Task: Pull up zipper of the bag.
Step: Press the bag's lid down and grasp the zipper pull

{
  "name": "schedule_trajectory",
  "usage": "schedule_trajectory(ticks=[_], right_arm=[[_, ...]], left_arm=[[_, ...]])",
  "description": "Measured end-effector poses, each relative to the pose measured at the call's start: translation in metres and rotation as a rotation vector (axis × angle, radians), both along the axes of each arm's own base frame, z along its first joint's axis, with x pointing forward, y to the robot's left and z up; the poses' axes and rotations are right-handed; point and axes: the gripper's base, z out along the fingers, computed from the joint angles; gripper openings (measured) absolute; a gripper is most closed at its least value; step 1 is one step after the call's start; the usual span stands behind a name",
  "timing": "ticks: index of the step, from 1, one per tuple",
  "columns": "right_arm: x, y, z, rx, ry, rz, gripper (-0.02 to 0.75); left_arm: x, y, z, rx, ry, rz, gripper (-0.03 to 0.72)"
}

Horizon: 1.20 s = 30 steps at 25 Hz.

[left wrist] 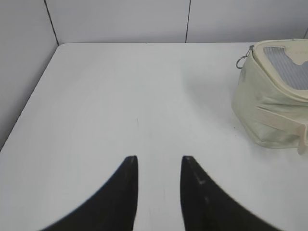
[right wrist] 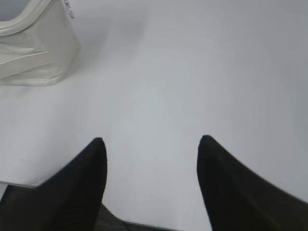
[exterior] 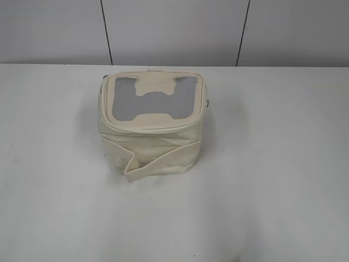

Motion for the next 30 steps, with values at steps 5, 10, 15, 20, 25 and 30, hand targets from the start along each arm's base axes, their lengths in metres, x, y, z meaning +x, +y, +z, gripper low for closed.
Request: schedule_trajectory(ticks=[5, 10, 15, 20, 25, 30], right_arm=[[0.049, 0.015, 0.022, 0.049, 0.009, 0.151, 0.471], [0.138, 0.031, 0.021, 0.071, 0.120, 0.328, 0.470], [0.251, 0.051, 0.003, 0.121, 0.180, 0.499, 0.450], [0.361, 0.105, -0.025, 0.093, 0.214, 0.704, 0.445], [0.425, 0.173, -0.047, 0.107, 0.208, 0.893, 0.444], [0.454, 0.225, -0.065, 0.118, 0.231, 0.988, 0.444]], left_arm=[[0.000, 0.001, 0.000, 0.005, 0.000, 0.004, 0.238], [0.000, 0.001, 0.000, 0.005, 0.000, 0.004, 0.238], [0.000, 0.000, 0.000, 0.000, 0.000, 0.000, 0.238], [0.000, 0.001, 0.000, 0.005, 0.000, 0.004, 0.238], [0.000, 0.000, 0.000, 0.000, 0.000, 0.000, 0.238], [0.000, 0.000, 0.000, 0.000, 0.000, 0.000, 0.238]])
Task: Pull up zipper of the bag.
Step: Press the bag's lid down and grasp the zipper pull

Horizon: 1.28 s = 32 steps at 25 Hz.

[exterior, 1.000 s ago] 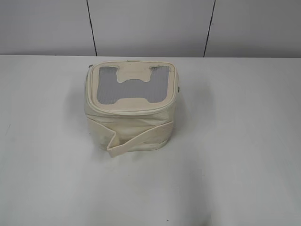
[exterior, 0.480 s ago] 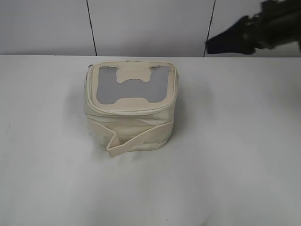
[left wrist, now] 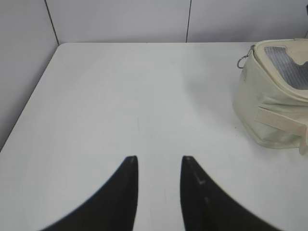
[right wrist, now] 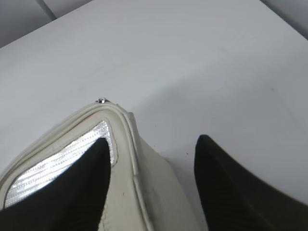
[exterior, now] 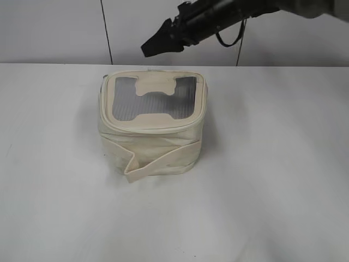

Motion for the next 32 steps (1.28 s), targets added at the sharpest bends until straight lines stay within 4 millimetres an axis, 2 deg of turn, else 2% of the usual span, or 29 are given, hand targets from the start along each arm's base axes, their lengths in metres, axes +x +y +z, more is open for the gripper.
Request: schedule_trajectory(ticks=[6, 8, 10, 14, 16, 20, 24, 29, 31, 32], right_arm=[[-0.001, 0.033, -0.029, -0.056, 0.082, 0.088, 0.444], [-0.003, 0.038, -0.039, -0.075, 0.101, 0.101, 0.434], [-0.004, 0.039, -0.040, -0.080, 0.109, 0.105, 0.386], [-0.006, 0.040, -0.040, -0.093, 0.121, 0.111, 0.123], [-0.006, 0.040, -0.041, -0.099, 0.126, 0.113, 0.063], [-0.006, 0.040, -0.041, -0.100, 0.135, 0.108, 0.055], [-0.006, 0.040, -0.041, -0.100, 0.140, 0.105, 0.055], [-0.007, 0.040, -0.041, -0.101, 0.146, 0.104, 0.051], [-0.007, 0.040, -0.041, -0.102, 0.146, 0.104, 0.051], [-0.007, 0.040, -0.041, -0.102, 0.148, 0.104, 0.051]], left_arm=[[0.002, -0.001, 0.002, -0.013, 0.013, -0.010, 0.238], [0.010, -0.009, 0.005, -0.083, 0.049, -0.063, 0.238], [0.023, -0.020, 0.012, -0.197, 0.070, -0.149, 0.238], [0.063, -0.038, 0.028, -0.360, 0.040, -0.291, 0.238], [0.084, -0.045, 0.033, -0.389, 0.006, -0.321, 0.217], [0.130, -0.071, 0.028, -0.397, 0.034, -0.361, 0.166], [0.170, -0.088, 0.036, -0.352, 0.059, -0.354, 0.153], [0.209, -0.094, 0.077, -0.302, 0.012, -0.392, 0.146], [0.228, -0.092, 0.079, -0.307, 0.072, -0.442, 0.146], [0.243, -0.086, 0.074, -0.330, 0.117, -0.463, 0.146]])
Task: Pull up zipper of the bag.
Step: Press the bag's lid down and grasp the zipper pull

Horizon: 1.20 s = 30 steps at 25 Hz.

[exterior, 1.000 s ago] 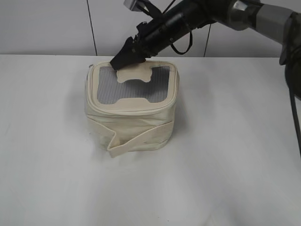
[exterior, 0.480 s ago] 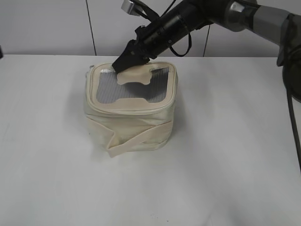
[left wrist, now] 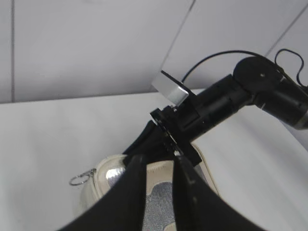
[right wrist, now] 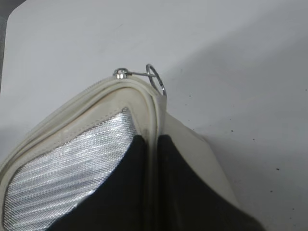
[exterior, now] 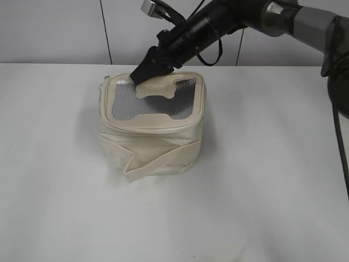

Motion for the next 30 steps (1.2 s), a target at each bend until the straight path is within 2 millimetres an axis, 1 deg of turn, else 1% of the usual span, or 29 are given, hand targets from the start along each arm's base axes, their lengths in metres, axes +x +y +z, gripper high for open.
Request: schedule_trajectory(ticks=[2, 4, 5, 6, 7, 9, 10, 11, 13, 16, 19, 21, 24, 30], right_arm=[[0.000, 0.000, 0.000, 0.000, 0.005, -0.004, 0.051], [0.000, 0.000, 0.000, -0.001, 0.009, -0.004, 0.051], [0.000, 0.000, 0.000, -0.001, 0.010, -0.005, 0.051], [0.000, 0.000, 0.000, -0.001, 0.013, -0.006, 0.051], [0.000, 0.000, 0.000, -0.001, 0.013, -0.006, 0.051], [0.000, 0.000, 0.000, -0.001, 0.012, -0.005, 0.051], [0.000, 0.000, 0.000, -0.001, 0.012, -0.005, 0.051], [0.000, 0.000, 0.000, -0.001, 0.012, -0.005, 0.051], [0.000, 0.000, 0.000, -0.001, 0.012, -0.005, 0.051], [0.000, 0.000, 0.000, -0.001, 0.013, -0.005, 0.051], [0.000, 0.000, 0.000, -0.001, 0.015, -0.007, 0.049], [0.000, 0.000, 0.000, -0.001, 0.016, -0.007, 0.049], [0.000, 0.000, 0.000, -0.001, 0.016, -0.007, 0.049], [0.000, 0.000, 0.000, -0.001, 0.017, -0.007, 0.048]], left_arm=[[0.021, 0.012, -0.010, -0.058, 0.043, -0.077, 0.146], [0.049, 0.039, -0.031, -0.096, 0.057, -0.093, 0.156], [0.060, 0.052, -0.044, -0.107, 0.067, -0.092, 0.176], [0.070, 0.062, -0.058, -0.086, 0.062, -0.102, 0.206], [0.077, 0.068, -0.070, -0.038, 0.044, -0.123, 0.256], [0.091, 0.071, -0.097, 0.052, 0.023, -0.191, 0.361], [0.096, 0.068, -0.109, 0.103, 0.005, -0.237, 0.407], [0.099, 0.065, -0.119, 0.150, -0.018, -0.279, 0.438], [0.106, 0.056, -0.137, 0.243, -0.047, -0.336, 0.459], [0.113, 0.038, -0.158, 0.366, -0.095, -0.421, 0.440], [0.117, 0.022, -0.174, 0.465, -0.133, -0.485, 0.400], [0.121, 0.015, -0.183, 0.511, -0.141, -0.508, 0.389], [0.129, 0.008, -0.191, 0.517, -0.142, -0.516, 0.382], [0.145, 0.003, -0.195, 0.520, -0.166, -0.522, 0.374]])
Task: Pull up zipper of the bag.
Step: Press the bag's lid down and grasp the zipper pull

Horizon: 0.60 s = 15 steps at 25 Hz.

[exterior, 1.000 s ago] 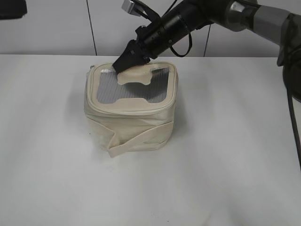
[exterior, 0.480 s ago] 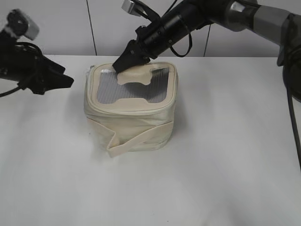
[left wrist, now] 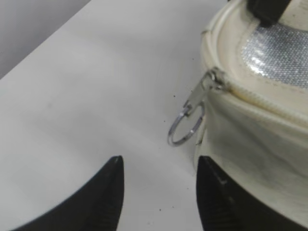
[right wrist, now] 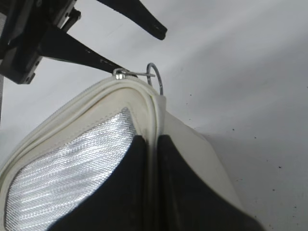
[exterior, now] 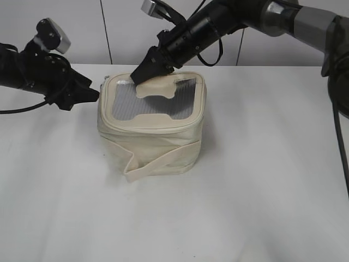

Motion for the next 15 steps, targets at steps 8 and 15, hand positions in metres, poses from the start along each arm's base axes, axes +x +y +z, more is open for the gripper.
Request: schedule_trajectory(ticks=[8, 15], right_arm=[[0.000, 0.000, 0.000, 0.000, 0.002, -0.002, 0.048], [0.000, 0.000, 0.000, 0.000, 0.002, -0.002, 0.048]], left_arm=[[0.008, -0.013, 0.000, -0.012, -0.014, -0.050, 0.368], [0.011, -0.030, -0.006, 0.025, -0.036, -0.086, 0.207]])
